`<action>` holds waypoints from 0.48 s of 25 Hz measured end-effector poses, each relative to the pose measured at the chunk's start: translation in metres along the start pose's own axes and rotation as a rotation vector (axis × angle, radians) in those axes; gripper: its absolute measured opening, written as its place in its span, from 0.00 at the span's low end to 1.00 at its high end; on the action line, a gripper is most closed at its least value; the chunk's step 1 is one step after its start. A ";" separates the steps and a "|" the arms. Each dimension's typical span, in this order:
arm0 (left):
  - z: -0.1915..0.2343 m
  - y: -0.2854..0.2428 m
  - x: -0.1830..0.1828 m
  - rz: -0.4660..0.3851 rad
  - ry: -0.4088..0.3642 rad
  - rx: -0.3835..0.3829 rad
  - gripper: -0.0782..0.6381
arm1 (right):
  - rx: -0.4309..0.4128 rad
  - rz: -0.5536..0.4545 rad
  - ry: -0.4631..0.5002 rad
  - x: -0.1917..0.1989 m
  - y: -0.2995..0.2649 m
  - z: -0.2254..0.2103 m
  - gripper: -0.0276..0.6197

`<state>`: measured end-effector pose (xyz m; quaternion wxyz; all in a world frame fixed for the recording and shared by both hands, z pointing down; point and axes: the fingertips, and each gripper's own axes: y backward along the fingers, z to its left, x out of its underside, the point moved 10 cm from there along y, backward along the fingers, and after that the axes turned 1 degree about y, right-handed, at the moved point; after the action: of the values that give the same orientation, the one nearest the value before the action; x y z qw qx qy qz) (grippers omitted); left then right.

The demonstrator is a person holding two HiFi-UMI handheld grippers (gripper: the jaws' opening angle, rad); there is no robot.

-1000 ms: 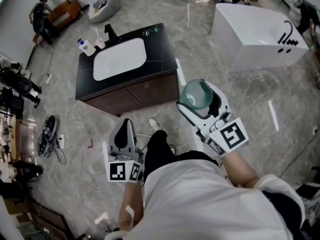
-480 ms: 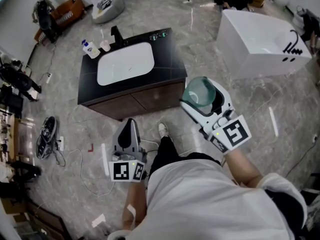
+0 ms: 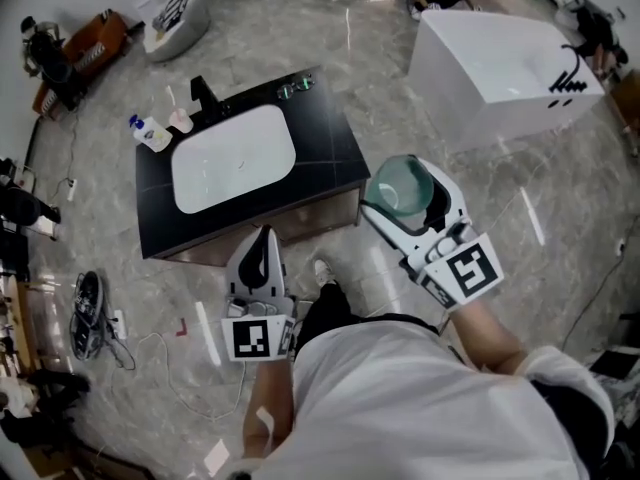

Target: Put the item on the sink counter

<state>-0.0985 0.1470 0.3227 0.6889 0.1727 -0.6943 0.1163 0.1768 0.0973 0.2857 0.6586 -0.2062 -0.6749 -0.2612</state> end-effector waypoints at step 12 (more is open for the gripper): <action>0.028 -0.059 0.024 0.054 0.051 0.060 0.11 | 0.044 0.075 -0.016 0.015 -0.042 -0.027 0.67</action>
<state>-0.1007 0.0803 0.3414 0.6974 0.1713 -0.6773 0.1598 0.1709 0.0465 0.2968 0.6669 -0.2189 -0.6774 -0.2199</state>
